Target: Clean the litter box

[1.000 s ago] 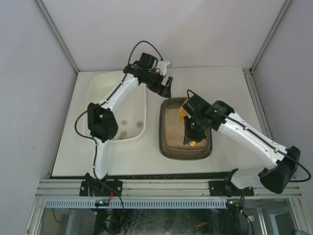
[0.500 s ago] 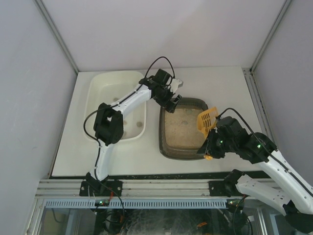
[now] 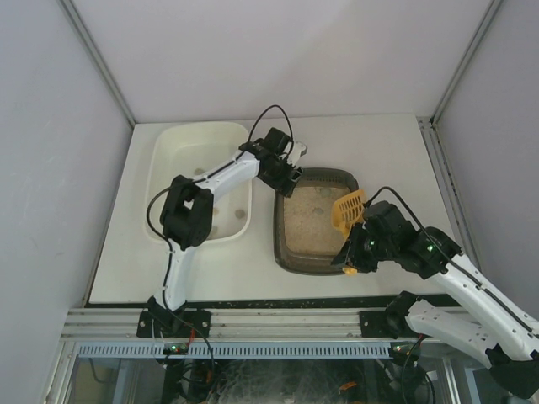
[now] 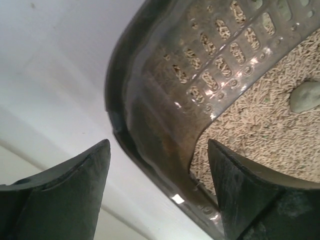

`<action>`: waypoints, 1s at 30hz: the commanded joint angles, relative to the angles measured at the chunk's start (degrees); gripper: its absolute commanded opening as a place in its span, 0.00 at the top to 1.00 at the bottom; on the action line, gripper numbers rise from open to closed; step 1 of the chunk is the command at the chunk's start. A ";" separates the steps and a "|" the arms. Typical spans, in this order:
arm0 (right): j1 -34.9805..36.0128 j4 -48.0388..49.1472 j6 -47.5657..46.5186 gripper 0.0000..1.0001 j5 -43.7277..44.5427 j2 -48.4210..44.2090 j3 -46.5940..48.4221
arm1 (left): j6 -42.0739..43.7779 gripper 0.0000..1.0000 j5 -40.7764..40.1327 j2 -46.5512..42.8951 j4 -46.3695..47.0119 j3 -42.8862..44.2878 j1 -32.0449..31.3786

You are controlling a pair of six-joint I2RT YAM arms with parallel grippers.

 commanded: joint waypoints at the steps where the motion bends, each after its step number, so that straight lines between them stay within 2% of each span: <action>1: -0.92 4.32 -0.67 1.00 -1.19 -0.08 0.58 | -5.97 0.22 0.34 -2.19 0.26 -3.98 -0.04; 7: -3.31 4.34 -2.69 1.00 -3.29 2.01 0.58 | -14.74 0.35 0.98 -5.89 -0.63 -9.92 -0.04; 14: -10.21 2.64 -12.79 1.00 -12.73 13.60 3.31 | -23.55 0.35 3.37 -13.30 -1.82 -17.21 -0.08; 19: -12.89 0.33 -19.25 1.00 -15.65 22.52 6.55 | -31.77 0.36 3.53 -22.09 5.64 -28.59 -0.08; 23: -14.64 0.54 -20.61 1.00 -20.03 28.53 7.46 | -37.04 0.37 3.37 -28.15 12.05 -36.44 -0.98; 26: -15.01 -0.83 -21.11 1.00 -21.16 33.05 9.72 | -37.17 0.37 2.54 -29.61 13.50 -37.30 -1.98; 30: -15.23 -6.54 -23.59 1.00 -18.33 37.51 14.40 | -37.19 0.37 3.52 -28.00 12.93 -36.64 -2.08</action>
